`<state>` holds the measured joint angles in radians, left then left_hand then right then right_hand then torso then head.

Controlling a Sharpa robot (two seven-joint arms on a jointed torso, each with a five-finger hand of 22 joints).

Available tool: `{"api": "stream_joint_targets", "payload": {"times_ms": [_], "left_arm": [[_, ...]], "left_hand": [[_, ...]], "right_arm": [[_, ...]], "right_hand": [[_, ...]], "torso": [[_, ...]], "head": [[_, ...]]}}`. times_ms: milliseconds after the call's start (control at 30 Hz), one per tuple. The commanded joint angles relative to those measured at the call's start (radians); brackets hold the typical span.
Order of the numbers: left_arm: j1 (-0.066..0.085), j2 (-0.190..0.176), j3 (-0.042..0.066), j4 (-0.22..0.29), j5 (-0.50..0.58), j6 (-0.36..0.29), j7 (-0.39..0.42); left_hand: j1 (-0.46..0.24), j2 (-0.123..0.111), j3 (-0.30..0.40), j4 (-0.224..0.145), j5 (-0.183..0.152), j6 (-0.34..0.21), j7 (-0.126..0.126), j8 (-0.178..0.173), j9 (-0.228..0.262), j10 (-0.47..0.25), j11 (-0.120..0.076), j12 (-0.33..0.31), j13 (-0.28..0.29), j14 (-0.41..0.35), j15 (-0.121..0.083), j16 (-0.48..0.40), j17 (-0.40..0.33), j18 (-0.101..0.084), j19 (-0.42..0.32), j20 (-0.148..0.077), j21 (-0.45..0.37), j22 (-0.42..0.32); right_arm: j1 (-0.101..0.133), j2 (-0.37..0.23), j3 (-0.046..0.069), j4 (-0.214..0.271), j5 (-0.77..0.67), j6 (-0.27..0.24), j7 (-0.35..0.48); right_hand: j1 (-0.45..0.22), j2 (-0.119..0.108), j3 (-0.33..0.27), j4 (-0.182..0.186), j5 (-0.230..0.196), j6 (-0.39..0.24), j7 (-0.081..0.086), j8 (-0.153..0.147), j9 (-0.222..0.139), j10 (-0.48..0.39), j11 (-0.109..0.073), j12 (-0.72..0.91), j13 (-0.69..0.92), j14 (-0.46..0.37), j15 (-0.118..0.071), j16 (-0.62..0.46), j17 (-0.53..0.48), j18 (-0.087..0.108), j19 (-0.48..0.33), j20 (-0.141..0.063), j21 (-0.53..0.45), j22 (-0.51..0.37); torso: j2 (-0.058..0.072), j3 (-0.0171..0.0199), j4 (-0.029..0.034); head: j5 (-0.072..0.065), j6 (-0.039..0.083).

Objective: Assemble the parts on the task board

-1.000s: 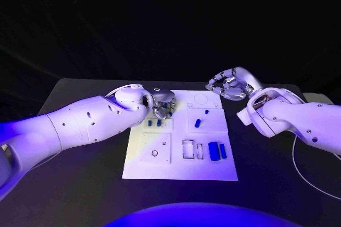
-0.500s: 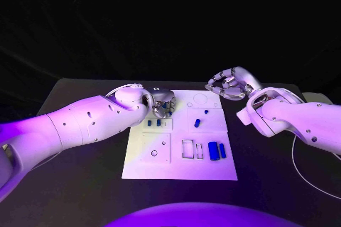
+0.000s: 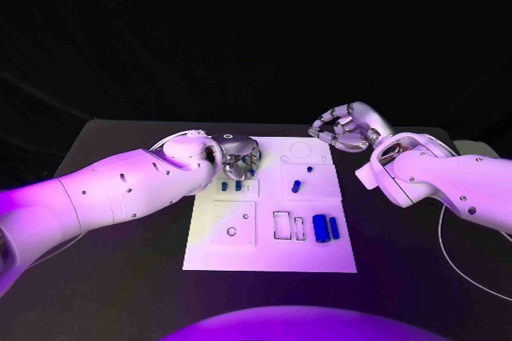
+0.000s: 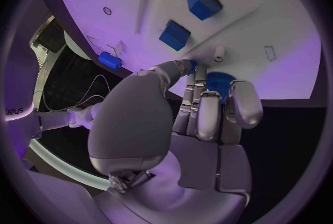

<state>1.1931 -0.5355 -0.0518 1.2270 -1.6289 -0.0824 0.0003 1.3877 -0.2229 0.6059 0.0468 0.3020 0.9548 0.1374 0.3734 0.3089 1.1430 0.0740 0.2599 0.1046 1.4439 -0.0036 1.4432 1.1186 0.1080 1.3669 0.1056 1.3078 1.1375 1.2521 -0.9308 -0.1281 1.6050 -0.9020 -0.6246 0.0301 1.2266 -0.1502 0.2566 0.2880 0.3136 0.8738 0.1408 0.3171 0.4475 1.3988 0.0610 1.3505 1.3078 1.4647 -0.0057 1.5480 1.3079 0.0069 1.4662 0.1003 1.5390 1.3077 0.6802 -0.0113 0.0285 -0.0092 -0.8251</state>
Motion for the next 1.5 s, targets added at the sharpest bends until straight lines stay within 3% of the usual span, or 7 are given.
{"api": "stream_joint_targets", "payload": {"times_ms": [33,267,467,767,1133,1500], "left_arm": [[0.001,-0.014,0.009,0.022,0.03,-0.046,0.0],[0.001,-0.059,0.031,0.065,0.05,-0.075,-0.004],[0.001,-0.1,0.04,0.1,0.064,-0.057,-0.018],[0.001,-0.129,0.042,0.109,0.078,0.009,-0.039],[0.001,-0.126,0.042,0.093,0.086,0.06,-0.046],[0.001,-0.125,0.042,0.086,0.086,0.071,-0.05]], "left_hand": [[-0.01,-0.003,0.002,-0.005,-0.005,0.008,-0.001,-0.003,0.001,0.007,0.0,-0.005,0.0,0.008,0.003,0.006,0.0,-0.013,0.004,-0.007,0.003,0.001],[-0.013,-0.004,0.001,-0.005,-0.004,0.011,-0.001,-0.004,0.002,0.011,0.0,-0.009,-0.001,0.009,0.003,0.007,0.002,-0.013,0.006,-0.008,0.005,0.004],[-0.014,-0.004,0.0,-0.006,-0.005,0.012,-0.001,-0.004,0.002,0.013,0.0,-0.011,-0.001,0.009,0.003,0.007,0.002,-0.014,0.007,-0.008,0.005,0.005],[-0.015,-0.005,0.0,-0.007,-0.004,0.014,-0.001,-0.005,0.002,0.015,0.0,-0.013,-0.001,0.008,0.003,0.006,-0.002,-0.013,0.006,-0.008,0.004,0.003],[-0.017,-0.006,-0.002,-0.007,-0.005,0.014,-0.001,-0.006,0.002,0.017,0.0,-0.015,-0.001,0.008,0.003,0.006,-0.003,-0.013,0.004,-0.009,0.002,0.0],[-0.018,-0.006,-0.002,-0.007,-0.005,0.015,-0.001,-0.006,0.002,0.018,0.0,-0.017,-0.002,0.006,0.003,0.005,-0.006,-0.012,0.004,-0.009,0.001,-0.001]], "right_arm": [[-0.001,-0.001,0.0,0.0,-0.009,0.002,0.006],[-0.001,-0.001,0.0,-0.002,-0.009,0.001,0.006],[-0.001,-0.002,0.0,-0.002,-0.009,0.002,0.005],[-0.001,-0.003,0.0,-0.003,-0.009,0.003,0.004],[-0.001,0.0,0.0,-0.004,-0.009,0.004,0.004],[-0.001,0.001,0.0,-0.004,-0.009,0.004,0.003]], "right_hand": [[-0.001,0.003,0.003,0.0,0.004,-0.004,0.001,0.006,0.001,-0.001,-0.001,0.003,0.085,0.092,-0.007,-0.005,0.207,0.002,0.089,-0.009,0.0,0.241],[-0.001,0.003,0.003,0.0,0.004,-0.004,0.001,0.006,0.001,-0.001,-0.001,0.003,0.085,0.092,-0.007,-0.005,0.207,0.002,0.089,-0.009,0.0,0.241],[-0.001,0.003,0.003,0.0,0.004,-0.004,0.001,0.006,0.001,-0.001,-0.001,0.003,0.085,0.092,-0.007,-0.005,0.207,0.002,0.089,-0.009,0.0,0.241],[-0.001,0.003,0.003,0.0,0.004,-0.004,0.001,0.006,0.001,-0.001,-0.001,0.003,0.085,0.092,-0.007,-0.005,0.207,0.002,0.089,-0.009,0.0,0.241],[-0.001,0.003,0.003,0.0,0.004,-0.004,0.001,0.006,0.001,-0.001,-0.001,0.003,0.085,0.092,-0.007,-0.005,0.207,0.002,0.089,-0.009,0.0,0.241],[-0.001,0.003,0.003,0.0,0.004,-0.004,0.001,0.006,0.001,-0.001,-0.001,0.003,0.085,0.092,-0.007,-0.005,0.207,0.002,0.089,-0.009,0.0,0.241]], "torso": [[-0.001,0.0001,0.0005],[-0.002,0.0,0.0022],[-0.001,0.0003,0.0025],[0.001,-0.0001,0.0007],[0.001,0.0003,0.0003],[0.001,0.0008,-0.0004]], "head": [[0.0,0.003],[0.001,0.006],[0.008,0.007],[0.009,0.005],[0.014,0.002],[0.014,0.001]]}}
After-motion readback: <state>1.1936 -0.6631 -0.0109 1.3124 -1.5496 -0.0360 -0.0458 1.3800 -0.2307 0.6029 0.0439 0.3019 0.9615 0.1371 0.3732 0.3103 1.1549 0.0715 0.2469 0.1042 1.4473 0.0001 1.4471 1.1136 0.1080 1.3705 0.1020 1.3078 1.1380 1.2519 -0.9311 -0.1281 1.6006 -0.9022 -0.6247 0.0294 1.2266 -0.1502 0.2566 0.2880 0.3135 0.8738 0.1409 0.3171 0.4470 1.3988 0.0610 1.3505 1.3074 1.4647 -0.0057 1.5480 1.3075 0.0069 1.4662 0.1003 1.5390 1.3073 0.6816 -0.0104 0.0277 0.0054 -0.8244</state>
